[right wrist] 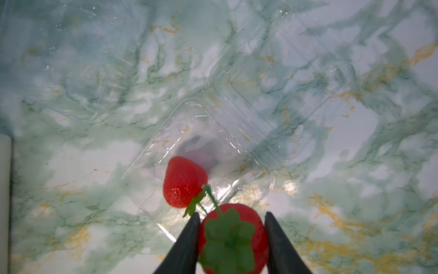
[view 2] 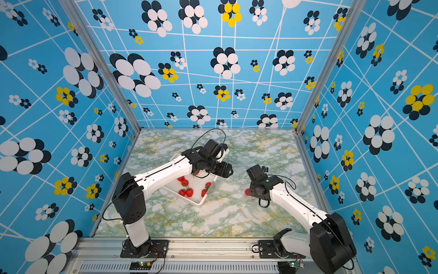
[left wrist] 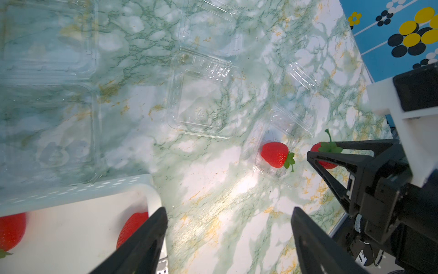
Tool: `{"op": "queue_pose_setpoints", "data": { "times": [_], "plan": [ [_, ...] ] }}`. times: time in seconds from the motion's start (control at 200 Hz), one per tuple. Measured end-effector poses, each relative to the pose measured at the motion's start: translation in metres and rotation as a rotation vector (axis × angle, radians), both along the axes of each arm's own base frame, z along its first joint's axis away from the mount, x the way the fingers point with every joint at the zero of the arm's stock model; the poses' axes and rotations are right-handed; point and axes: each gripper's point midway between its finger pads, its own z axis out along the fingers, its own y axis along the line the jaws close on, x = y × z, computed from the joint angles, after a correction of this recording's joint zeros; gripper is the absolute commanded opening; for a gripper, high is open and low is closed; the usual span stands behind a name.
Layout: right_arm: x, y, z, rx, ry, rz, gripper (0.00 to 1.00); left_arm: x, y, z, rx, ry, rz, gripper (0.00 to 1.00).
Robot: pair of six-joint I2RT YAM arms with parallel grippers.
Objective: Pack strawberries into containers
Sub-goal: Place the strawberry in the packing box.
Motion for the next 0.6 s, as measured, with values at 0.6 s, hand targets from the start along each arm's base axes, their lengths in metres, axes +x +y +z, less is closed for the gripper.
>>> {"op": "queue_pose_setpoints", "data": {
  "times": [0.6],
  "plan": [
    [0.016,0.008,-0.027,-0.036,0.072,0.036,0.37,0.000,0.003,-0.001,0.016,-0.004,0.001,0.84]
  ]
}}
